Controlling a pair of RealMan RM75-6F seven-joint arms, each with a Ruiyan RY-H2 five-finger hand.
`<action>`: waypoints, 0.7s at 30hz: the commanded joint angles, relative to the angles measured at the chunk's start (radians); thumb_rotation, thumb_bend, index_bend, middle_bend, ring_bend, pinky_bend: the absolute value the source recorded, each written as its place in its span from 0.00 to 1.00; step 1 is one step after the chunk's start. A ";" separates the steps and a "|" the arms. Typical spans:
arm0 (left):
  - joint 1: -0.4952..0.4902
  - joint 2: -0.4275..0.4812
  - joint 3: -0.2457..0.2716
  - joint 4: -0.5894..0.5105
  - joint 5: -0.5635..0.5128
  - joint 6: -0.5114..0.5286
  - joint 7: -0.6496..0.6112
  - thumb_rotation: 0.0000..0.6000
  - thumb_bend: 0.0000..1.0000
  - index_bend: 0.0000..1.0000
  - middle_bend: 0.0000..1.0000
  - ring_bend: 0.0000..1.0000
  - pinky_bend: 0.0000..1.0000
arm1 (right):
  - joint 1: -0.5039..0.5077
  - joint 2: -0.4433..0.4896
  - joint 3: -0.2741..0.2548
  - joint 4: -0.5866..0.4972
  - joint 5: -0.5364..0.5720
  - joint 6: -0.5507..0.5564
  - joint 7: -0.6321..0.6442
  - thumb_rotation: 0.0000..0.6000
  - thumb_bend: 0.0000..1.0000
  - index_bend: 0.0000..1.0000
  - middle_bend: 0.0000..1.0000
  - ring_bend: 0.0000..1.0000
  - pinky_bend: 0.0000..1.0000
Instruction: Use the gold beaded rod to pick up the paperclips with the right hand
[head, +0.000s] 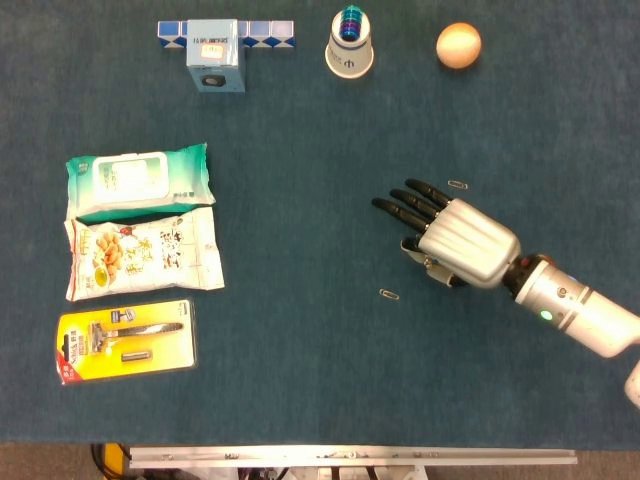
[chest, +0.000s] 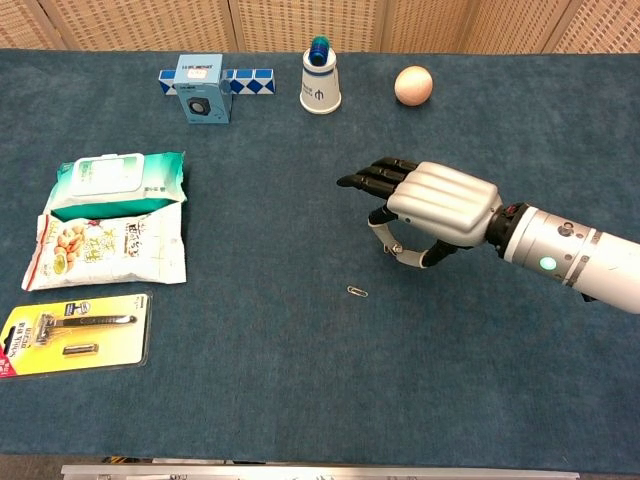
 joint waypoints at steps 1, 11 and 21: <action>0.000 0.000 0.000 0.001 0.000 -0.001 0.000 1.00 0.36 0.47 0.42 0.31 0.50 | 0.001 0.001 0.001 0.001 0.001 0.004 0.000 1.00 0.29 0.69 0.04 0.00 0.07; -0.003 -0.001 0.002 -0.002 0.009 -0.006 0.004 1.00 0.36 0.47 0.42 0.31 0.50 | -0.016 0.044 0.020 -0.026 0.021 0.054 -0.026 1.00 0.29 0.69 0.04 0.00 0.07; -0.012 -0.006 0.002 -0.002 0.009 -0.017 0.023 1.00 0.36 0.47 0.42 0.31 0.50 | -0.032 0.049 0.044 0.017 0.069 0.071 -0.013 1.00 0.29 0.69 0.04 0.00 0.07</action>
